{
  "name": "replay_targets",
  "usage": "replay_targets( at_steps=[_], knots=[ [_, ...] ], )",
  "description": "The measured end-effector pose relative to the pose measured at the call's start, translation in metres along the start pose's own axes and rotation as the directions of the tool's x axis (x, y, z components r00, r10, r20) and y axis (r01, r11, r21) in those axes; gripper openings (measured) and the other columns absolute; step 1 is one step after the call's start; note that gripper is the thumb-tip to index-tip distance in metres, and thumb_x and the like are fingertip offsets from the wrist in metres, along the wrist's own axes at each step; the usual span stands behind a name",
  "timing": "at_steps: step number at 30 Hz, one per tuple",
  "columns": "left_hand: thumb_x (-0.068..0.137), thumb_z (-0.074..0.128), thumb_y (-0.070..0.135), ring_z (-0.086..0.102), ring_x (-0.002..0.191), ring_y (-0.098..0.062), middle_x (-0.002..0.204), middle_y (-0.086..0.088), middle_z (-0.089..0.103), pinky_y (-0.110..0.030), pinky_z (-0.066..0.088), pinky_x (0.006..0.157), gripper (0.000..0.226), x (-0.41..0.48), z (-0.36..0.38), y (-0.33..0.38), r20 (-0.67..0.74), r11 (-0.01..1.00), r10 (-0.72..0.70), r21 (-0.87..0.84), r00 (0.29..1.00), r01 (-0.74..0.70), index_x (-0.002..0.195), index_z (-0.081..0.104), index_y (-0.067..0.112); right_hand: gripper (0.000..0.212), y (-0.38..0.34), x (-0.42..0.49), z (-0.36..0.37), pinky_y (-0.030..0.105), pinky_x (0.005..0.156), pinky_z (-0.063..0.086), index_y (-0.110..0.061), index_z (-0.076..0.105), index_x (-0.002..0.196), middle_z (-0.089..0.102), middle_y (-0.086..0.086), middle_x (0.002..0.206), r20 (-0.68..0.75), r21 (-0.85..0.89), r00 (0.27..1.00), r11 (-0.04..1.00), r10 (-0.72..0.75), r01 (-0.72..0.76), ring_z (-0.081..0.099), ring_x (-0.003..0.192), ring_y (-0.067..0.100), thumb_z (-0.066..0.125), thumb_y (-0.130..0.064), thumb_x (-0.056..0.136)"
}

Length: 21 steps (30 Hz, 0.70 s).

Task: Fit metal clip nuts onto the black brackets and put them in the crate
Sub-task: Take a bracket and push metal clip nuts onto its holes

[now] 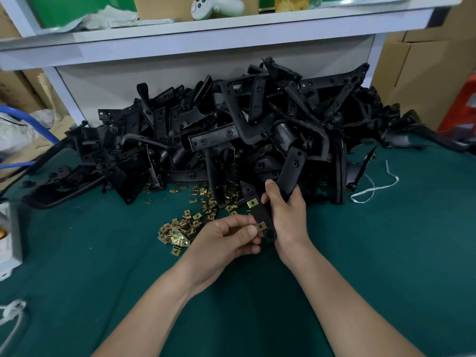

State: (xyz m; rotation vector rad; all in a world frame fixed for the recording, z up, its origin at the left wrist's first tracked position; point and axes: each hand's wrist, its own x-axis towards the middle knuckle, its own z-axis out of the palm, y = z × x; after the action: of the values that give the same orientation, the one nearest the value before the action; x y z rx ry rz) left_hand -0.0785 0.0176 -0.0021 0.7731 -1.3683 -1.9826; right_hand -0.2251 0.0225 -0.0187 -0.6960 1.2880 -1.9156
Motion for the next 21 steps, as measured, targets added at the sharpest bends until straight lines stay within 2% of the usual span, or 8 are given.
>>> replay_targets(
  at_steps=[3,10,13,17,21],
  knots=[
    [0.083,0.069,0.018,0.066,0.078,-0.012,0.082,-0.003,0.072,-0.025,0.058,0.075,0.012,-0.0008,0.0003,-0.0009,0.008,0.998,0.018,0.056,1.0,-0.018,0.084,0.081,0.018,0.011,-0.0004,-0.0023,0.0007,0.028,0.058,0.049,-0.019,0.055,0.097,0.057,-0.008,0.066,0.007,-0.002,1.0,1.0,-0.013,0.013,0.054,0.06,0.01,0.063,-0.027,0.099],
    [0.084,0.067,0.023,0.063,0.074,-0.011,0.074,0.0,0.066,-0.023,0.057,0.074,0.015,0.0004,0.0009,-0.0042,0.014,0.984,0.054,0.168,0.998,-0.055,0.074,0.076,0.02,0.009,-0.0007,-0.0073,0.0037,0.035,0.067,0.049,-0.022,0.054,0.098,0.058,-0.007,0.068,0.02,-0.059,0.996,0.995,-0.081,0.083,0.055,0.067,0.015,0.061,-0.025,0.1],
    [0.084,0.066,0.022,0.062,0.072,-0.009,0.071,0.001,0.064,-0.022,0.057,0.073,0.017,0.0014,0.0003,-0.0058,0.008,0.982,0.071,0.174,0.997,-0.071,0.07,0.076,0.022,0.008,-0.0006,-0.0088,0.0038,0.033,0.067,0.049,-0.022,0.054,0.101,0.058,-0.009,0.068,0.024,-0.08,0.995,0.992,-0.098,0.099,0.056,0.066,0.012,0.061,-0.026,0.101],
    [0.094,0.061,0.013,0.063,0.071,-0.008,0.07,0.002,0.065,-0.022,0.057,0.072,0.029,0.0034,-0.0011,-0.0098,-0.006,0.972,0.099,0.217,0.995,-0.095,0.07,0.074,0.022,0.009,-0.0004,-0.0085,0.0036,0.038,0.068,0.051,-0.021,0.054,0.103,0.059,-0.009,0.068,-0.004,-0.109,0.993,0.987,-0.117,0.116,0.057,0.067,0.015,0.06,-0.028,0.101],
    [0.087,0.065,0.024,0.063,0.075,-0.008,0.074,0.003,0.066,-0.022,0.056,0.073,0.016,0.0021,-0.0005,-0.0086,0.001,0.97,0.111,0.216,0.994,-0.109,0.076,0.075,0.022,0.013,-0.0012,-0.0066,0.003,0.04,0.068,0.052,-0.021,0.054,0.104,0.06,-0.008,0.067,-0.031,-0.102,0.994,0.99,-0.102,0.099,0.057,0.068,0.018,0.06,-0.031,0.1]
  ],
)
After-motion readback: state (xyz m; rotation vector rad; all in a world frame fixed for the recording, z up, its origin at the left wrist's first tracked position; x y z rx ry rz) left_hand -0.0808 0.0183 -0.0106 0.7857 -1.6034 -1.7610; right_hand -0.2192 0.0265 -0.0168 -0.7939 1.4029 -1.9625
